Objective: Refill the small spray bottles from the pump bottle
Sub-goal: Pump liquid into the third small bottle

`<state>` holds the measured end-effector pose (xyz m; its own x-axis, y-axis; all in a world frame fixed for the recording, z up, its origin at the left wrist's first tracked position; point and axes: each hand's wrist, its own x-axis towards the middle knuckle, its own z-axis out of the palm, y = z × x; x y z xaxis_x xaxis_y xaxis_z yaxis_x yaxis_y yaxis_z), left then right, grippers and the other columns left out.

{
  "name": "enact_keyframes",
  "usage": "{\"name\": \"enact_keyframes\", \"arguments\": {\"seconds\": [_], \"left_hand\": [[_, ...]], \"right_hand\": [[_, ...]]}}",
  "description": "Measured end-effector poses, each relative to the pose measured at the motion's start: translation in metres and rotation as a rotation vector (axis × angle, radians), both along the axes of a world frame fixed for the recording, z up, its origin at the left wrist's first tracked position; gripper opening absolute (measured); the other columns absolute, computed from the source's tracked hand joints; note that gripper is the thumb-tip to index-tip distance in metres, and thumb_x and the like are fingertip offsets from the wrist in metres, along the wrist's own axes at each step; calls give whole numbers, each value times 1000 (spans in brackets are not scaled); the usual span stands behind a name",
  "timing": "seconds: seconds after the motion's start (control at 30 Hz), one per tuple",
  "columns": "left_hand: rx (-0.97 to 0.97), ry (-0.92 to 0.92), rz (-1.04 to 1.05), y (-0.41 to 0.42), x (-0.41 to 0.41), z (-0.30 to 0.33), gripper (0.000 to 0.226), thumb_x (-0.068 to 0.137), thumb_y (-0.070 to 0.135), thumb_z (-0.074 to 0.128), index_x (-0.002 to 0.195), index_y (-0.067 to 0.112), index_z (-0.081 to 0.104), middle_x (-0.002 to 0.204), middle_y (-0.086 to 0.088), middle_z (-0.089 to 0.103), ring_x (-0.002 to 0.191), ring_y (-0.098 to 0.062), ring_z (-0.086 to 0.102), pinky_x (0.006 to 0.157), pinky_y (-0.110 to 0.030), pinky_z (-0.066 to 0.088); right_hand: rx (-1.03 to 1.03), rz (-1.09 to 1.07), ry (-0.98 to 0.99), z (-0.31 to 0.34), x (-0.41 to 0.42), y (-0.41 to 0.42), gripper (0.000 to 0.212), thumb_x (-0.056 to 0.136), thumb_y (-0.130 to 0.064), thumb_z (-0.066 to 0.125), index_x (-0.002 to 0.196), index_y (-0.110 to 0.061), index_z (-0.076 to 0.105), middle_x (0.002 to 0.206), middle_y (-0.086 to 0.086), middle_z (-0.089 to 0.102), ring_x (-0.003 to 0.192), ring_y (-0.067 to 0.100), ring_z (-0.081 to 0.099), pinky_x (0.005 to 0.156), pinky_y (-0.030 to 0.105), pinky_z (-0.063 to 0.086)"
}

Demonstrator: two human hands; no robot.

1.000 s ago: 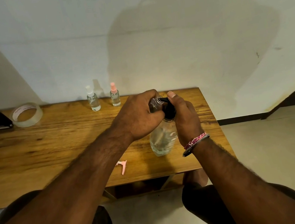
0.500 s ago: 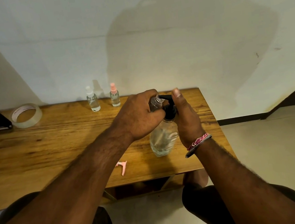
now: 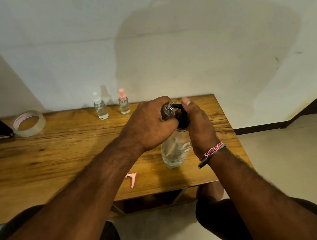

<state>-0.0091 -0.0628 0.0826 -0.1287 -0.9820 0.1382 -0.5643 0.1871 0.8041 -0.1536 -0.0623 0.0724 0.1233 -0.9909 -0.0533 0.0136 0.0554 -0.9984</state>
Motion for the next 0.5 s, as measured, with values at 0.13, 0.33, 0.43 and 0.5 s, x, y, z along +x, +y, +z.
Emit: {"name": "enact_keyframes", "arguments": {"seconds": [0.13, 0.33, 0.43, 0.5], "left_hand": [[6, 2, -1, 0, 0, -1, 18, 84, 14, 74, 84, 28, 63, 76, 5, 69, 71, -18, 66, 60, -35, 53], [14, 5, -14, 2, 1, 0, 20, 84, 12, 73, 84, 28, 62, 75, 6, 68, 69, -17, 64, 60, -33, 50], [20, 14, -10, 2, 1, 2, 24, 84, 12, 73, 80, 31, 60, 74, 6, 67, 68, -16, 63, 59, -30, 48], [22, 21, -5, 2, 0, 4, 25, 84, 12, 73, 78, 32, 59, 72, 7, 66, 66, -15, 62, 58, -29, 47]], "right_hand": [[-21, -28, 11, 0, -2, -1, 41, 100, -42, 51, 74, -28, 79, 78, -7, 77, 78, 0, 69, 70, 16, 52], [-50, -26, 30, 1, -2, 2, 38, 102, -40, 49, 81, -26, 77, 78, -10, 76, 78, -3, 68, 69, 13, 51], [-35, 6, 28, 3, 0, 4, 41, 100, -49, 49, 84, -29, 80, 86, -9, 78, 87, 2, 71, 79, 21, 54], [-13, 23, 10, 5, 0, 6, 38, 89, -61, 50, 83, -40, 82, 90, -7, 79, 95, 8, 72, 91, 33, 55]]}}
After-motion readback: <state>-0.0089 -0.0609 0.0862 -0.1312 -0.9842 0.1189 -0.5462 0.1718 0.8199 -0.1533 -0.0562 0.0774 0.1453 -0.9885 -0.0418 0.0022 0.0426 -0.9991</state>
